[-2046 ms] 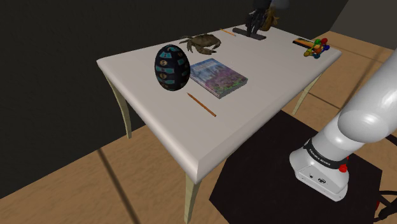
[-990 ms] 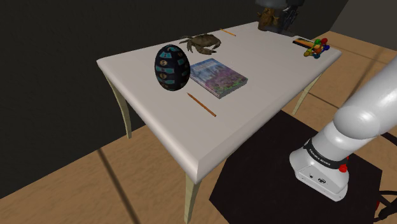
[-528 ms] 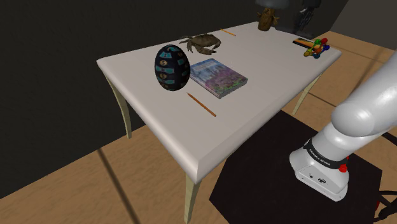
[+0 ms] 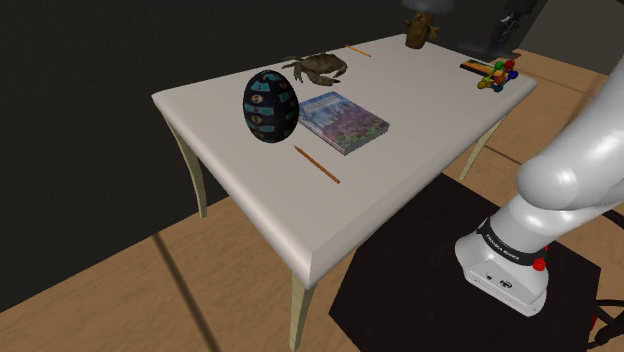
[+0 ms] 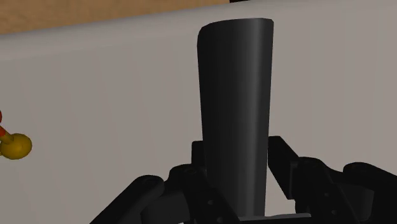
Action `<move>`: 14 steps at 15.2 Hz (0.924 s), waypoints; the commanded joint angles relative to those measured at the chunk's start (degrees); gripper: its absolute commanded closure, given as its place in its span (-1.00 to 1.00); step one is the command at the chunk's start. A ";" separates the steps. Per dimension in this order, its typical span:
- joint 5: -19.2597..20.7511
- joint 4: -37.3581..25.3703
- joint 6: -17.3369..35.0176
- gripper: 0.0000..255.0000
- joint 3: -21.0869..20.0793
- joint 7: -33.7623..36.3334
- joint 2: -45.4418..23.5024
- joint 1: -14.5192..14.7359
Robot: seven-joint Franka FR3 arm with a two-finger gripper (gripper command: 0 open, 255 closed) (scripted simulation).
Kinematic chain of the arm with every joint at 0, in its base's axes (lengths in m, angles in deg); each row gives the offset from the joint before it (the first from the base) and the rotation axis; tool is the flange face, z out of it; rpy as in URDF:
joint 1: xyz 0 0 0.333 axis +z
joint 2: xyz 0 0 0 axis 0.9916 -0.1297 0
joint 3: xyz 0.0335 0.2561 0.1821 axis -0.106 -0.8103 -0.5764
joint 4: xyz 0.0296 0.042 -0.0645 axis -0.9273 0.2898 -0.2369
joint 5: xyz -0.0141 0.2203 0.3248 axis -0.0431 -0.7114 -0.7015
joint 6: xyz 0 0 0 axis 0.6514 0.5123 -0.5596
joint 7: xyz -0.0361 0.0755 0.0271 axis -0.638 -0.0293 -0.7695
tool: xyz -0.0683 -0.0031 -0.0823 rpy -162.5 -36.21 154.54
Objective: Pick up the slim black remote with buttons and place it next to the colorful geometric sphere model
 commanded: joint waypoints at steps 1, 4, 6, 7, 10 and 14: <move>-1.27 -3.09 -1.11 1.00 0.98 -3.14 -2.56 -2.22; -3.30 -7.95 -2.86 1.00 2.06 -7.51 -6.58 -5.95; -4.82 -11.77 -4.28 1.00 2.60 -10.30 -9.61 -8.73; -5.61 -13.89 -5.08 1.00 2.77 -11.63 -11.22 -10.24; -6.50 -15.65 -5.29 1.00 2.82 -13.16 -13.09 -12.02; -6.44 -12.17 -2.08 1.00 2.75 -13.37 -12.85 -11.45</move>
